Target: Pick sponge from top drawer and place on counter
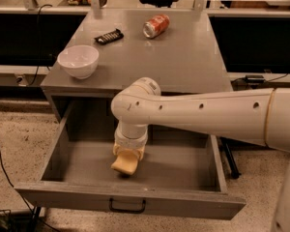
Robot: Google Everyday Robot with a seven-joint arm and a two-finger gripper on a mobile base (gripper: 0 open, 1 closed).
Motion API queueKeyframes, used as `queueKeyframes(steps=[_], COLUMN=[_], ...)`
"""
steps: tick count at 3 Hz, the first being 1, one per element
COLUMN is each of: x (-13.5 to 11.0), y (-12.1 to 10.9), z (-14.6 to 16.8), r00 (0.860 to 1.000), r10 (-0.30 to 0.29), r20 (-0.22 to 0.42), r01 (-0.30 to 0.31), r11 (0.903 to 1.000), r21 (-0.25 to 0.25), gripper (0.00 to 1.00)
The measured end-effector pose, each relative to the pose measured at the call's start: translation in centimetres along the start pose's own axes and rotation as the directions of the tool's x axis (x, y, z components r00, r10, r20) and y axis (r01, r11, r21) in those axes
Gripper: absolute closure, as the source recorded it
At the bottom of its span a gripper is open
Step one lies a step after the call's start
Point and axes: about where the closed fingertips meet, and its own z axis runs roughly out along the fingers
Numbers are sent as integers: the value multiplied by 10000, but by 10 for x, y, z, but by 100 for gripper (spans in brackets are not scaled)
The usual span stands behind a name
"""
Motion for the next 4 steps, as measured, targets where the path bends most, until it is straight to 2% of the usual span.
queueKeyframes(steps=[1,2,3,4], x=[-2,6,29,45], y=[-5,-7,-10,-8], z=[-29,-78,-156,-222], r00=[9993,9945,9770,9648], r10=[-318,-699,-1362,-1704], r20=[-186,-782,-1642,-2005], r01=[330,761,1399,1627], r11=[9971,9940,9901,9852], r21=[681,790,113,-541], gripper=[100,100,100,100])
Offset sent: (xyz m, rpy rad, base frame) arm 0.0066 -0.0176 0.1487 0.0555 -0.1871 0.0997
